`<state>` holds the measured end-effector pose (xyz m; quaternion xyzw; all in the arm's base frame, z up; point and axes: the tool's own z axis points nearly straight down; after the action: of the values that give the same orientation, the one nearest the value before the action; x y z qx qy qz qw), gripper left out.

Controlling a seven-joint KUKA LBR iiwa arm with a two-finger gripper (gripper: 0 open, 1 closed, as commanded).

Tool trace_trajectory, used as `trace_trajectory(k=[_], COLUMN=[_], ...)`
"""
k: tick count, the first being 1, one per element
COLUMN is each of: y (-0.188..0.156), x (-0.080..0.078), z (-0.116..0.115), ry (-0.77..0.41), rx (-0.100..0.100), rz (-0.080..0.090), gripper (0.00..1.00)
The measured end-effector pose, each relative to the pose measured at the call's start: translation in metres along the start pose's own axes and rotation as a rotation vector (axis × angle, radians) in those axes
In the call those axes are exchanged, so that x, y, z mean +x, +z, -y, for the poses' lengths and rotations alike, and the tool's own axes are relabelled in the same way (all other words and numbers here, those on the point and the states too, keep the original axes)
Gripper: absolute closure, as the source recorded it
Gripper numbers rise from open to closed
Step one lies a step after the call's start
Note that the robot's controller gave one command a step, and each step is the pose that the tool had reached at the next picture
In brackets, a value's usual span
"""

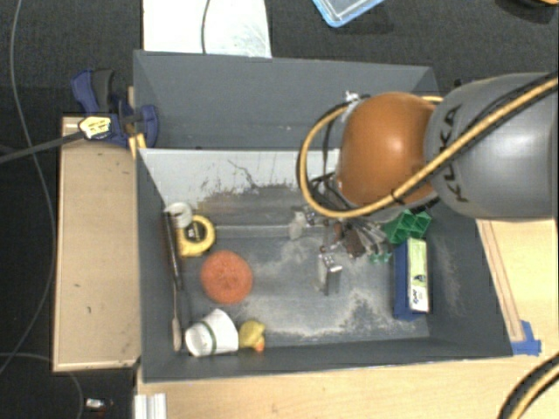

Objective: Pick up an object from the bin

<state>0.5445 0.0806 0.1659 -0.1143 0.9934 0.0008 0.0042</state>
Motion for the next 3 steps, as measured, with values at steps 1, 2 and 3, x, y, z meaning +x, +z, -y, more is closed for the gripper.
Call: trace_trajectory(k=[1,2,3], y=[0.004,0.006,0.001], x=[-0.013,-0.014,0.004], z=[-0.007,0.020,-0.010], ry=[-0.038,0.112,0.155], rx=[0.003,0.002,0.001], rz=[0.006,0.009,0.009], gripper=[0.00,0.00,0.00])
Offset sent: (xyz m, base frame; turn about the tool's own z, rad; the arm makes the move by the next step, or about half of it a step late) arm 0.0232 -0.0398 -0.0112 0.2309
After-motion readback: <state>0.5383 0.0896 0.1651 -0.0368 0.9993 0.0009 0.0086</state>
